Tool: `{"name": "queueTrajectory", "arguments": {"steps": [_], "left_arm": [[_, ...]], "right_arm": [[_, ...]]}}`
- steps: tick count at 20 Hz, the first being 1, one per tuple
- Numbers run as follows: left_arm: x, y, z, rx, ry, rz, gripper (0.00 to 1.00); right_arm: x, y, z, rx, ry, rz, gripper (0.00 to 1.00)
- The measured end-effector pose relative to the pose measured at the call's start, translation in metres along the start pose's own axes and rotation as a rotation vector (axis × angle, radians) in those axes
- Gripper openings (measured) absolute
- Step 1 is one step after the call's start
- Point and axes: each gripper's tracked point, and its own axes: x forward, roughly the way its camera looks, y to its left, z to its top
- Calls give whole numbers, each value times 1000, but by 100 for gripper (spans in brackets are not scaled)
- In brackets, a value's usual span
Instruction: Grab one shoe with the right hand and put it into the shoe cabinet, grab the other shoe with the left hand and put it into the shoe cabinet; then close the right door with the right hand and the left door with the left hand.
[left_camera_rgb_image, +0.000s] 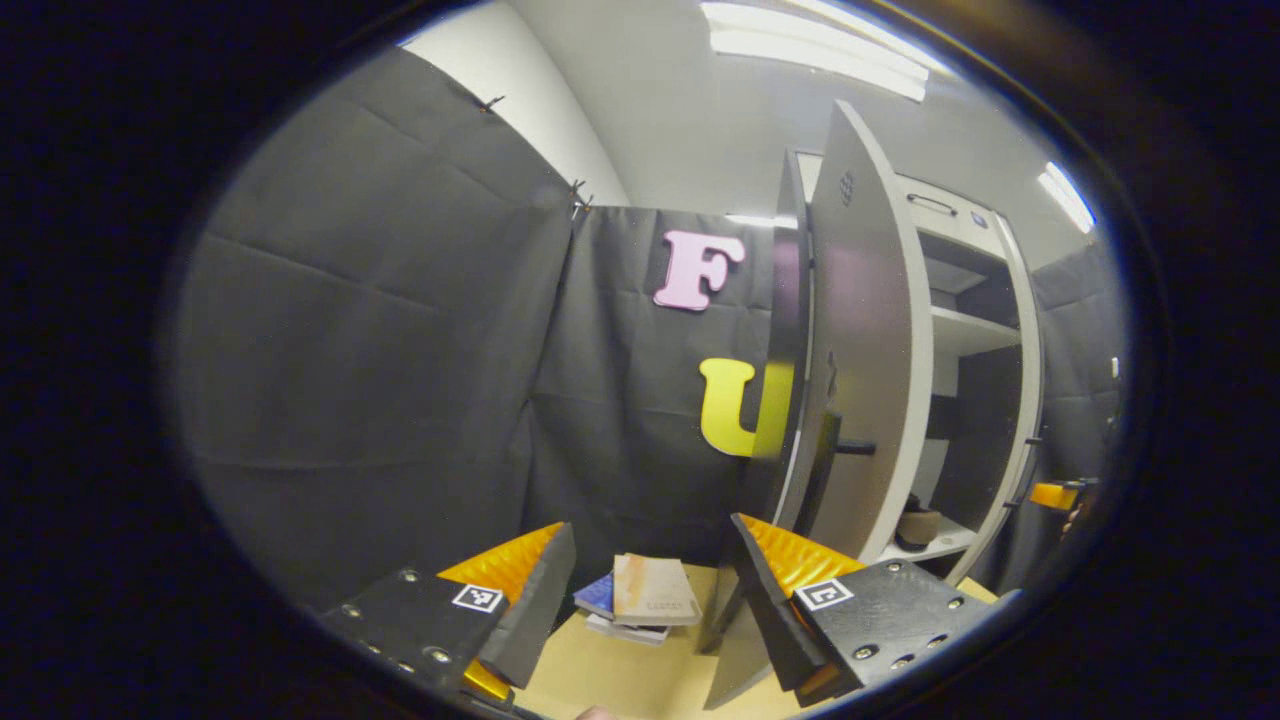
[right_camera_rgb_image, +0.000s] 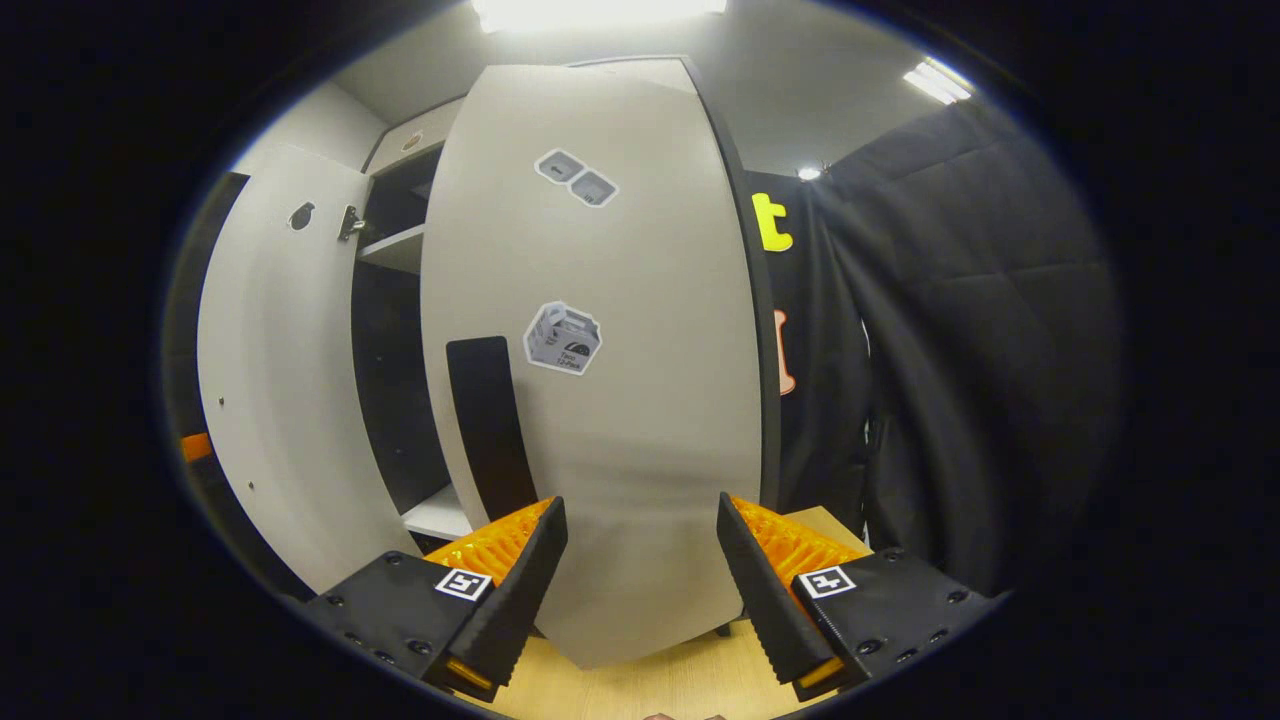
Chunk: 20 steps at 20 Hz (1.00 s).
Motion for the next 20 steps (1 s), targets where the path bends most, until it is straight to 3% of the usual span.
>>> {"name": "queueTrajectory", "arguments": {"steps": [2,6,8,10,15,19,20], "left_arm": [[16,-3,7,21,-16,-59,96],[43,-19,9,96,-36,-160,96],[54,-31,6,77,-42,-216,96],[67,-43,3,44,-40,-272,89],[69,-43,2,34,-22,-275,89],[73,-57,1,62,-10,-313,89],[76,-64,1,56,-3,-328,82]], "right_arm": [[-11,2,-10,10,14,-13,92],[-29,-2,-34,32,58,-53,96],[-39,-9,-39,50,63,-81,96],[-48,-20,-43,66,66,-117,95],[-60,-43,-63,84,99,-194,98],[-61,-40,-76,107,124,-184,98],[-62,-40,-78,105,127,-181,98]]}}
